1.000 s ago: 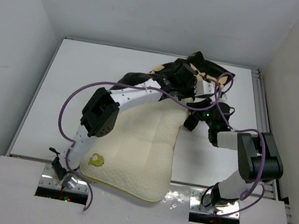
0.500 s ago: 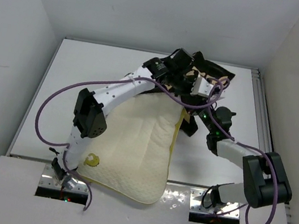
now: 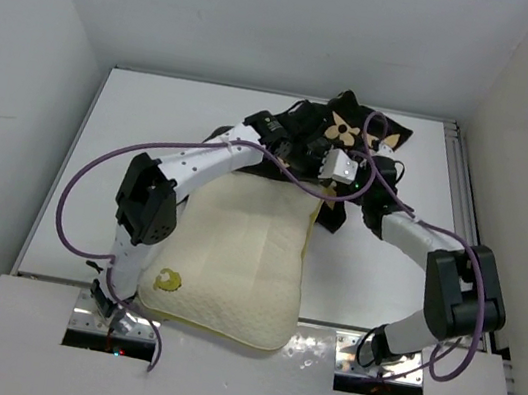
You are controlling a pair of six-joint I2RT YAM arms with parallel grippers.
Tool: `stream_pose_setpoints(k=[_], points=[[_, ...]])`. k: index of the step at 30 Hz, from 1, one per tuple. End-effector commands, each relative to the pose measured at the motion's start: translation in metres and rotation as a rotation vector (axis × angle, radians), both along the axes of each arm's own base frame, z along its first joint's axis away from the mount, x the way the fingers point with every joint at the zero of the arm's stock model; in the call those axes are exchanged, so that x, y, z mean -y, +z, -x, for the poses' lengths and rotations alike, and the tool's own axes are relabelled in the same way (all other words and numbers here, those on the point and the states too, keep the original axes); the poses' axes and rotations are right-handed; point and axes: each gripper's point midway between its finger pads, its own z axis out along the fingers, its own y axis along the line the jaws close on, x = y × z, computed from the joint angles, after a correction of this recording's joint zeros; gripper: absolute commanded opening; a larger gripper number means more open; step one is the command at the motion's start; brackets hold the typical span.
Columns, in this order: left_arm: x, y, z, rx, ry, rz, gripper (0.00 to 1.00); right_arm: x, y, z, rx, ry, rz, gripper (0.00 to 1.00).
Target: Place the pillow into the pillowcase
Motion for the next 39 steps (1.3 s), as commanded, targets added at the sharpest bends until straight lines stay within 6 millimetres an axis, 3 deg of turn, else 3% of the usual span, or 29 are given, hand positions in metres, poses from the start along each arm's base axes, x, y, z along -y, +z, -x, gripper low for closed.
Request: stream_pose_setpoints(k=[1, 3, 5, 7, 8, 9, 11, 14, 15, 16, 17, 19, 20, 21, 22, 23, 24, 25, 26, 28, 29, 30, 32, 34, 35, 36, 37, 38, 39], points=[[-0.011, -0.017, 0.045, -0.158, 0.002, -0.063, 0.00, -0.009, 0.029, 0.016, 0.009, 0.144, 0.049, 0.81], [-0.021, -0.015, 0.040, -0.152, 0.028, -0.060, 0.11, 0.001, 0.022, 0.042, -0.040, 0.207, 0.092, 0.82], [-0.026, -0.014, 0.038, -0.142, 0.051, -0.062, 0.31, -0.003, 0.022, 0.066, -0.085, 0.311, 0.084, 0.81], [-0.029, -0.009, 0.033, -0.130, 0.078, -0.063, 0.48, 0.001, 0.019, 0.092, -0.133, 0.411, 0.120, 0.73], [-0.032, -0.004, 0.031, -0.126, 0.093, -0.057, 0.51, -0.002, 0.016, 0.110, -0.180, 0.479, 0.103, 0.71], [-0.033, 0.002, 0.028, -0.122, 0.111, -0.046, 0.54, 0.001, 0.019, 0.117, -0.166, 0.512, 0.118, 0.59], [-0.037, 0.014, 0.023, -0.121, 0.148, -0.025, 0.65, 0.001, 0.020, 0.133, -0.188, 0.566, 0.086, 0.52], [-0.050, 0.040, 0.014, -0.156, 0.235, 0.026, 0.78, 0.015, 0.024, 0.134, -0.160, 0.504, 0.043, 0.45], [-0.063, 0.045, 0.005, -0.163, 0.280, 0.037, 0.99, 0.019, 0.023, 0.133, -0.158, 0.469, 0.025, 0.43], [-0.074, 0.056, 0.000, -0.157, 0.319, 0.055, 1.00, 0.026, 0.016, 0.129, -0.145, 0.429, 0.002, 0.43], [-0.090, 0.047, -0.004, -0.178, 0.400, 0.031, 1.00, 0.029, 0.016, 0.127, -0.163, 0.372, -0.052, 0.42], [-0.137, 0.051, -0.029, -0.148, 0.593, 0.037, 1.00, 0.038, -0.001, 0.122, -0.223, 0.245, -0.126, 0.48], [-0.156, 0.033, -0.031, -0.169, 0.652, 0.015, 1.00, 0.039, -0.007, 0.120, -0.242, 0.220, -0.140, 0.52], [-0.192, 0.028, -0.045, -0.174, 0.757, 0.020, 1.00, 0.041, -0.021, 0.119, -0.292, 0.190, -0.151, 0.63], [-0.214, 0.034, -0.047, -0.156, 0.820, 0.037, 1.00, 0.042, -0.025, 0.113, -0.302, 0.162, -0.162, 0.66], [-0.235, 0.016, -0.047, -0.172, 0.893, 0.018, 1.00, 0.044, -0.030, 0.108, -0.309, 0.137, -0.148, 0.69], [-0.272, 0.020, -0.052, -0.151, 0.989, 0.037, 1.00, 0.044, -0.040, 0.105, -0.337, 0.120, -0.138, 0.71], [-0.291, 0.016, -0.052, -0.144, 1.040, 0.035, 0.99, 0.039, -0.045, 0.105, -0.349, 0.123, -0.124, 0.74], [-0.310, -0.008, -0.046, -0.147, 1.073, -0.007, 0.99, 0.037, -0.046, 0.100, -0.333, 0.120, -0.109, 0.75], [-0.350, -0.021, -0.040, -0.104, 1.147, -0.038, 0.98, 0.038, -0.058, 0.091, -0.340, 0.077, -0.070, 0.75], [-0.368, -0.047, -0.030, -0.101, 1.157, -0.098, 0.99, 0.040, -0.062, 0.087, -0.341, 0.052, -0.051, 0.74], [-0.373, -0.074, -0.016, -0.130, 1.138, -0.149, 0.99, 0.037, -0.069, 0.083, -0.348, 0.044, -0.054, 0.71], [-0.371, -0.094, -0.014, -0.143, 1.109, -0.141, 1.00, 0.029, -0.070, 0.073, -0.323, 0.052, -0.061, 0.66], [-0.352, -0.107, -0.012, -0.209, 1.051, -0.085, 1.00, 0.014, -0.082, 0.075, -0.354, 0.093, -0.056, 0.55], [-0.345, -0.117, -0.011, -0.257, 1.036, -0.071, 1.00, 0.008, -0.082, 0.074, -0.362, 0.117, -0.057, 0.49], [-0.336, -0.118, -0.014, -0.295, 1.024, -0.016, 1.00, 0.000, -0.086, 0.080, -0.380, 0.144, -0.048, 0.33], [-0.334, -0.124, -0.014, -0.316, 1.024, -0.009, 1.00, -0.003, -0.087, 0.085, -0.389, 0.149, -0.049, 0.23], [-0.335, -0.138, -0.013, -0.349, 1.030, -0.019, 0.98, -0.006, -0.084, 0.097, -0.390, 0.153, -0.069, 0.09], [-0.336, -0.145, -0.010, -0.369, 1.033, -0.027, 0.98, -0.005, -0.092, 0.106, -0.413, 0.152, -0.076, 0.09]])
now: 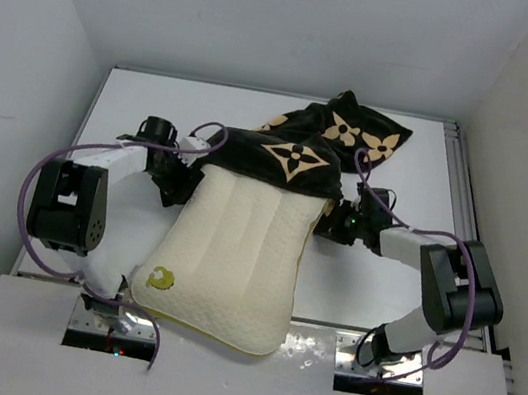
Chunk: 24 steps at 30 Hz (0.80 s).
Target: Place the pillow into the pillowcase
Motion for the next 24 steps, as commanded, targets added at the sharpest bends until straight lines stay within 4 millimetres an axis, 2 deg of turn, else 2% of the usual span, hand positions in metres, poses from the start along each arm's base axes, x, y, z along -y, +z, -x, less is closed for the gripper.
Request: stream_pose_setpoints(k=[1, 2, 3, 4, 5, 6, 7, 8, 9, 10, 11, 13, 15, 16, 17, 21, 24], points=[[0.013, -0.004, -0.023, 0.062, -0.012, 0.110, 0.89, -0.011, 0.022, 0.007, 0.086, 0.000, -0.053, 0.00], [0.014, -0.009, -0.019, 0.040, -0.020, 0.126, 0.77, -0.009, 0.015, 0.027, 0.069, 0.007, -0.058, 0.00], [0.021, -0.008, -0.013, 0.027, -0.061, 0.174, 0.60, -0.017, 0.021, 0.038, 0.085, 0.047, -0.083, 0.00], [0.023, -0.006, -0.004, -0.001, -0.080, 0.199, 0.21, -0.020, 0.036, 0.046, 0.138, 0.072, -0.104, 0.00], [0.027, -0.002, 0.000, -0.006, -0.109, 0.216, 0.07, -0.031, 0.042, 0.060, 0.147, 0.133, -0.111, 0.00], [0.034, 0.003, 0.012, -0.030, -0.172, 0.253, 0.00, -0.040, 0.052, 0.069, 0.173, 0.189, -0.135, 0.00], [0.037, 0.010, 0.017, -0.021, -0.210, 0.266, 0.00, -0.049, 0.074, 0.075, 0.238, 0.239, -0.168, 0.00], [0.040, 0.015, 0.022, -0.018, -0.243, 0.279, 0.00, -0.065, 0.083, 0.091, 0.265, 0.333, -0.192, 0.00], [0.043, 0.019, 0.029, -0.016, -0.276, 0.289, 0.00, -0.072, 0.099, 0.102, 0.298, 0.386, -0.228, 0.00], [0.042, 0.019, 0.029, -0.017, -0.272, 0.285, 0.00, -0.077, 0.101, 0.107, 0.300, 0.413, -0.236, 0.00], [0.038, 0.017, 0.029, -0.024, -0.259, 0.265, 0.00, -0.077, 0.102, 0.119, 0.269, 0.434, -0.225, 0.13], [0.028, 0.016, 0.023, -0.025, -0.207, 0.253, 0.00, -0.067, 0.095, 0.133, 0.187, 0.440, -0.182, 0.16], [0.026, 0.014, 0.023, -0.034, -0.198, 0.247, 0.00, -0.057, 0.088, 0.140, 0.134, 0.416, -0.137, 0.64], [0.026, 0.013, 0.024, -0.037, -0.194, 0.247, 0.00, -0.048, 0.080, 0.145, 0.083, 0.390, -0.092, 0.77], [0.027, 0.014, 0.027, -0.043, -0.196, 0.253, 0.00, -0.045, 0.080, 0.146, 0.066, 0.372, -0.077, 0.98], [0.028, 0.015, 0.028, -0.035, -0.187, 0.259, 0.00, -0.045, 0.067, 0.151, -0.038, 0.300, -0.051, 0.99], [0.026, 0.018, 0.026, -0.014, -0.165, 0.250, 0.00, -0.080, 0.080, 0.126, 0.080, 0.280, -0.171, 0.99]])
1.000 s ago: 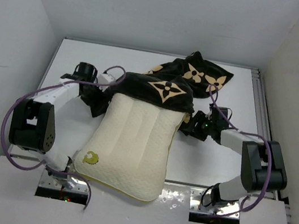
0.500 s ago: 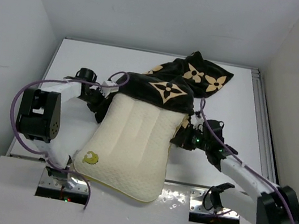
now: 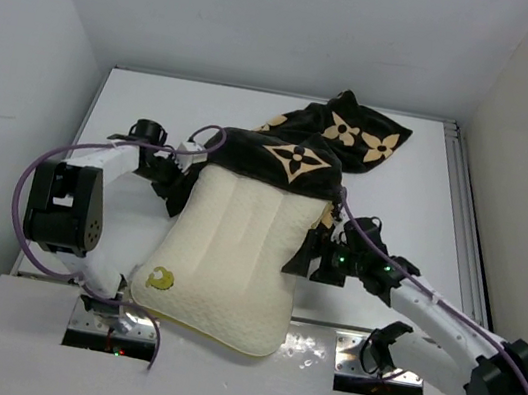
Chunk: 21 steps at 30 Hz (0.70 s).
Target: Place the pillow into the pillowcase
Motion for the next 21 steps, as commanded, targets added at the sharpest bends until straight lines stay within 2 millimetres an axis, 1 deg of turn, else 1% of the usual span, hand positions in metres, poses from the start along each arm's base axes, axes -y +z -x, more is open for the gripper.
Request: stream_pose_setpoints(k=[1, 2, 4, 5, 6, 8, 9, 10, 11, 12, 13, 14, 15, 16, 17, 18, 19, 20, 21], points=[[0.003, 0.015, 0.006, 0.030, 0.014, 0.035, 0.00, -0.035, 0.020, -0.025, 0.064, -0.053, -0.123, 0.99], [0.004, 0.019, 0.006, 0.045, 0.011, 0.035, 0.00, -0.043, 0.022, -0.036, 0.065, -0.061, -0.108, 0.99], [0.004, 0.020, 0.009, 0.048, 0.007, 0.035, 0.00, -0.050, 0.016, -0.043, 0.052, -0.069, -0.071, 0.99], [0.005, 0.023, 0.009, 0.062, 0.005, 0.039, 0.00, -0.053, 0.006, -0.048, 0.030, -0.076, -0.051, 0.99], [0.005, 0.024, 0.009, 0.066, 0.005, 0.043, 0.00, -0.060, 0.009, -0.058, 0.059, -0.086, -0.084, 0.97], [0.010, 0.028, 0.010, 0.068, 0.005, 0.063, 0.00, -0.065, 0.012, -0.074, 0.042, -0.147, -0.142, 0.69], [0.013, 0.030, 0.011, 0.066, 0.002, 0.071, 0.00, -0.074, 0.029, -0.087, 0.075, -0.152, -0.220, 0.51], [0.015, 0.034, 0.009, 0.077, -0.006, 0.077, 0.00, -0.072, 0.037, -0.100, 0.078, -0.193, -0.254, 0.17], [0.023, 0.038, 0.012, 0.080, -0.042, 0.078, 0.00, -0.078, 0.064, -0.118, 0.137, -0.200, -0.303, 0.02], [0.027, 0.043, 0.011, 0.093, -0.061, 0.079, 0.00, -0.077, 0.082, -0.133, 0.178, -0.218, -0.330, 0.00], [0.031, 0.053, 0.006, 0.123, -0.088, 0.086, 0.00, -0.078, 0.102, -0.144, 0.234, -0.206, -0.352, 0.00], [0.038, 0.059, 0.009, 0.124, -0.117, 0.092, 0.00, -0.085, 0.142, -0.159, 0.310, -0.192, -0.406, 0.00], [0.045, 0.074, 0.003, 0.163, -0.147, 0.125, 0.00, -0.081, 0.166, -0.170, 0.360, -0.196, -0.440, 0.00], [0.048, 0.080, 0.005, 0.158, -0.158, 0.146, 0.00, -0.080, 0.197, -0.180, 0.417, -0.199, -0.485, 0.00], [0.051, 0.088, 0.004, 0.171, -0.172, 0.166, 0.00, -0.070, 0.217, -0.192, 0.463, -0.231, -0.514, 0.00], [0.058, 0.102, 0.000, 0.199, -0.200, 0.203, 0.00, -0.063, 0.228, -0.200, 0.475, -0.274, -0.537, 0.00], [0.060, 0.106, 0.004, 0.186, -0.212, 0.222, 0.00, -0.054, 0.243, -0.204, 0.514, -0.306, -0.566, 0.00], [0.064, 0.111, 0.004, 0.187, -0.226, 0.241, 0.00, -0.046, 0.247, -0.208, 0.521, -0.349, -0.573, 0.00], [0.066, 0.117, 0.003, 0.196, -0.239, 0.256, 0.00, -0.033, 0.246, -0.216, 0.517, -0.412, -0.573, 0.00]])
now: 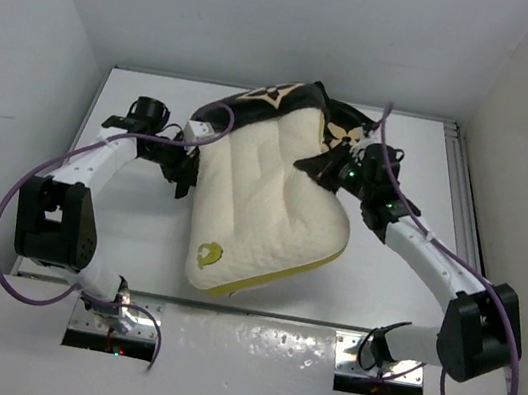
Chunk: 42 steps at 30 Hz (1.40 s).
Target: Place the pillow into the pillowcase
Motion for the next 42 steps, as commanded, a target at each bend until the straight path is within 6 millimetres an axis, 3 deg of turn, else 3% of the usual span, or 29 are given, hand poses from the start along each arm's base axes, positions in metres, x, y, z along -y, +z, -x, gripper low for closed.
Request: stream_pose_setpoints(k=[1, 4, 7, 11, 14, 15, 17, 18, 19, 20, 22, 23, 24, 25, 26, 27, 28, 29, 31, 32, 33, 36, 37, 38, 39, 42], points=[[0.036, 0.045, 0.018, 0.035, -0.155, 0.177, 0.00, 0.030, 0.107, -0.039, 0.278, -0.208, -0.198, 0.00], [0.039, 0.035, 0.022, 0.005, -0.168, 0.168, 0.00, 0.041, 0.057, -0.045, 0.156, -0.282, -0.117, 0.00], [0.038, 0.026, 0.036, -0.038, -0.200, 0.153, 0.00, 0.040, 0.012, -0.039, 0.060, -0.299, -0.066, 0.00], [0.027, 0.017, 0.068, -0.090, -0.321, 0.077, 0.00, 0.033, -0.028, -0.023, 0.005, -0.279, 0.014, 0.00], [0.001, 0.002, 0.085, -0.133, -0.379, -0.068, 0.00, 0.029, -0.054, -0.003, -0.034, -0.242, 0.125, 0.00], [0.000, 0.002, 0.095, -0.178, -0.381, -0.064, 0.21, 0.029, -0.059, 0.001, -0.038, -0.229, 0.149, 0.00], [-0.022, 0.000, 0.088, -0.182, -0.394, -0.197, 0.47, 0.020, -0.075, 0.016, -0.042, -0.157, 0.214, 0.00], [-0.022, 0.005, 0.081, -0.175, -0.382, -0.199, 0.56, 0.016, -0.078, 0.021, -0.042, -0.124, 0.233, 0.00], [-0.021, 0.013, 0.071, -0.151, -0.363, -0.190, 0.59, 0.012, -0.083, 0.027, -0.049, -0.092, 0.251, 0.00], [-0.013, 0.040, 0.049, -0.069, -0.332, -0.146, 0.63, 0.006, -0.090, 0.036, -0.054, -0.043, 0.280, 0.00], [-0.005, 0.071, 0.019, 0.023, -0.277, -0.086, 0.75, -0.010, -0.098, 0.050, -0.061, 0.052, 0.273, 0.00], [0.006, 0.107, -0.013, 0.134, -0.200, -0.028, 0.89, -0.015, -0.100, 0.054, -0.059, 0.076, 0.267, 0.00], [0.013, 0.124, -0.029, 0.184, -0.158, 0.001, 0.95, -0.018, -0.106, 0.059, -0.072, 0.100, 0.258, 0.00], [0.024, 0.139, -0.039, 0.199, -0.103, 0.039, 0.96, -0.024, -0.104, 0.061, -0.058, 0.114, 0.239, 0.00], [0.045, 0.161, -0.058, 0.328, -0.127, 0.050, 0.97, -0.026, -0.104, 0.062, -0.061, 0.121, 0.234, 0.00], [0.056, 0.170, -0.067, 0.382, -0.123, 0.055, 0.97, -0.028, -0.106, 0.063, -0.066, 0.128, 0.234, 0.00], [0.062, 0.170, -0.076, 0.395, -0.070, 0.026, 0.95, -0.031, -0.107, 0.064, -0.064, 0.136, 0.231, 0.00], [0.092, 0.164, -0.085, 0.422, -0.108, 0.018, 0.93, -0.032, -0.108, 0.066, -0.064, 0.142, 0.230, 0.00], [0.116, 0.144, -0.092, 0.418, -0.134, -0.025, 0.85, -0.034, -0.107, 0.067, -0.065, 0.133, 0.202, 0.00], [0.137, 0.122, -0.096, 0.427, -0.154, -0.068, 0.73, -0.035, -0.107, 0.068, -0.072, 0.132, 0.189, 0.00], [0.157, 0.120, -0.102, 0.491, -0.159, -0.097, 0.56, -0.035, -0.106, 0.069, -0.072, 0.126, 0.161, 0.00], [0.182, 0.093, -0.114, 0.540, -0.151, -0.147, 0.34, -0.035, -0.110, 0.074, -0.086, 0.116, 0.131, 0.00], [0.195, 0.096, -0.121, 0.584, -0.133, -0.152, 0.34, -0.033, -0.112, 0.075, -0.092, 0.112, 0.129, 0.00], [0.203, 0.083, -0.126, 0.573, -0.132, -0.161, 0.36, -0.033, -0.114, 0.077, -0.100, 0.111, 0.130, 0.00], [0.210, 0.086, -0.132, 0.590, -0.116, -0.149, 0.54, -0.033, -0.115, 0.078, -0.106, 0.110, 0.129, 0.00], [0.224, 0.077, -0.146, 0.623, -0.091, -0.158, 0.63, -0.034, -0.120, 0.083, -0.118, 0.118, 0.131, 0.00]])
